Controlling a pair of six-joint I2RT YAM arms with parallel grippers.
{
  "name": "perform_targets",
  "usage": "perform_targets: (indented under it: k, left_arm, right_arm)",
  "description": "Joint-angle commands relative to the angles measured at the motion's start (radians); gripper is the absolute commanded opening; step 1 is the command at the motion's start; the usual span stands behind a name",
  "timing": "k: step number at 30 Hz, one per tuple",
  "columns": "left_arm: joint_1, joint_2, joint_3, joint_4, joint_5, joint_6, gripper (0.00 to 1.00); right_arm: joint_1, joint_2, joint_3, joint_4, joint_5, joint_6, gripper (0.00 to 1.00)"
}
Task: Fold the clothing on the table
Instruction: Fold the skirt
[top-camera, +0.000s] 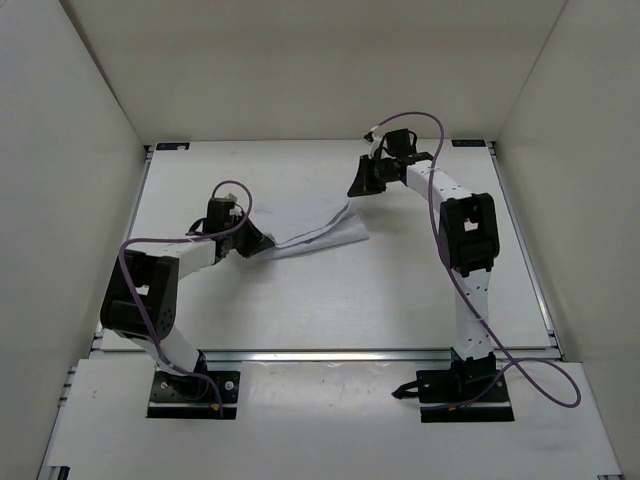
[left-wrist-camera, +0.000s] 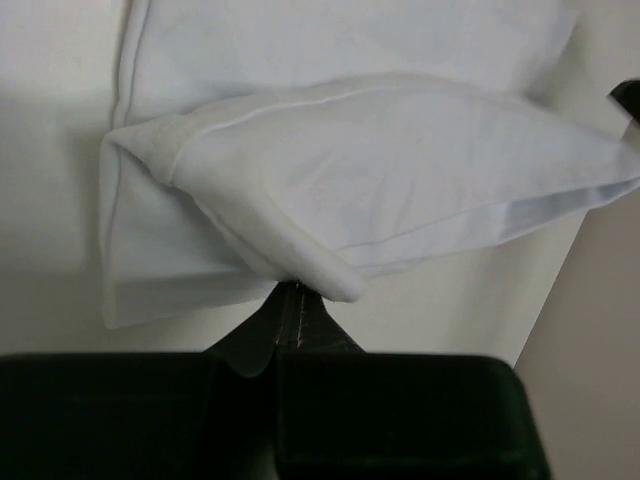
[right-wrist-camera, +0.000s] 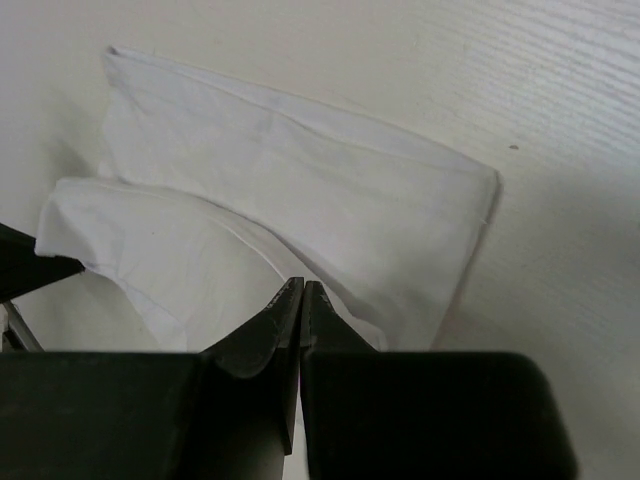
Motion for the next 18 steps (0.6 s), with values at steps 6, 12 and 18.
perform_targets:
  k: [6, 12, 18]
  left_arm:
    - [0.09, 0.048, 0.132, 0.199, -0.013, -0.043, 0.01]
    - [0.089, 0.235, 0.305, 0.224, 0.001, -0.051, 0.02]
    - [0.1, 0.262, 0.337, 0.23, 0.029, -0.011, 0.18]
  right_arm:
    - [-0.039, -0.017, 0.122, 0.027, -0.002, 0.043, 0.0]
    - [-0.07, -0.097, 0.072, 0.005, 0.02, 0.023, 0.0]
    - [-0.079, -0.3, -0.115, 0.033, 0.098, -0.005, 0.0]
